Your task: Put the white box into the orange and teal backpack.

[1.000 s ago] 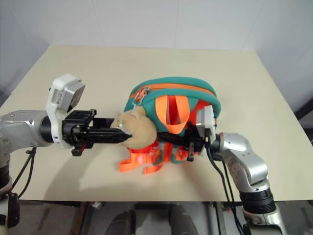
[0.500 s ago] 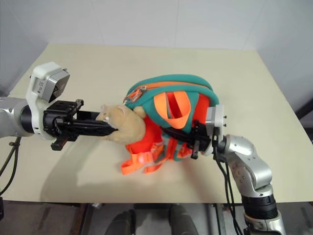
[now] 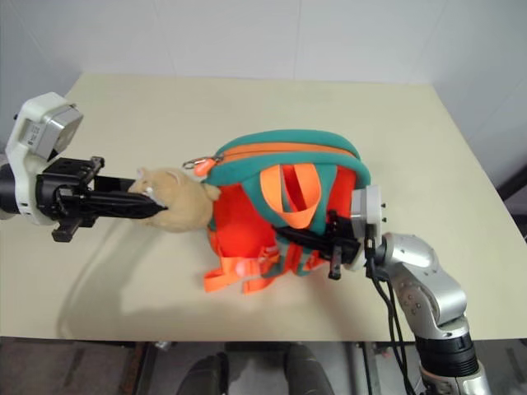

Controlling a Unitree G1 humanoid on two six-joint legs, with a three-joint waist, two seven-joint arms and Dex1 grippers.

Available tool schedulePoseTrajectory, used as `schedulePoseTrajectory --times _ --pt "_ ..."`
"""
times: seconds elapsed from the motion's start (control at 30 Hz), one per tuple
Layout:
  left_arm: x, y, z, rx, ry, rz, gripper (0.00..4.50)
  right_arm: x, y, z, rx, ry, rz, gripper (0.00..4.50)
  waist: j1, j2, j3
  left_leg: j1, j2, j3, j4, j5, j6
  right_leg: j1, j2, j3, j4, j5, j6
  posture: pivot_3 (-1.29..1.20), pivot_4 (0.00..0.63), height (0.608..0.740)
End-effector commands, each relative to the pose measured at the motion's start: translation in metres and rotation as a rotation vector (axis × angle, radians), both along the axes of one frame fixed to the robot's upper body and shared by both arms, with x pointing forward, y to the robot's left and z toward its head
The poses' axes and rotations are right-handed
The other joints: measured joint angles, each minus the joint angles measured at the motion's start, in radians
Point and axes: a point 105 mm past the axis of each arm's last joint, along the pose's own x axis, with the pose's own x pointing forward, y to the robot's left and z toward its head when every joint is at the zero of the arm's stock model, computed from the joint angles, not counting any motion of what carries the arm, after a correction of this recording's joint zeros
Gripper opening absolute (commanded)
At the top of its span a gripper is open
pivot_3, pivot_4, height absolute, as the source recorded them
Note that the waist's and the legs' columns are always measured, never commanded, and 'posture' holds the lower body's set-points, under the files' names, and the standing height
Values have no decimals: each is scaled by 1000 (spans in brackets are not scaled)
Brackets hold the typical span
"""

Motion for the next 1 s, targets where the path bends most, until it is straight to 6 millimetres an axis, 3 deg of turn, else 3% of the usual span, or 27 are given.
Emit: schedulePoseTrajectory --times 0.03,0.23,0.5,1.0 --pt "3 17 9 -1 -47 64 833 -6 -6 11 17 -53 1 1 0 0 0 0 0 0 0 0 0 0 0 0 0 0 0 0 150 740" --pt "9 41 1 13 -10 140 833 -4 -6 11 9 -51 1 1 -1 0 0 0 0 0 0 0 0 -1 0 0 0 0 -1 0 150 740" --pt "16 56 -34 58 101 185 833 -2 -6 10 0 -47 0 1 -1 0 0 0 1 1 -1 0 0 -1 0 0 0 -1 -1 0 150 740" --pt "28 51 -84 144 234 112 832 -1 -3 11 -1 -47 -4 1 0 0 0 0 1 1 -1 0 0 -1 0 0 1 -1 -1 0 150 740"
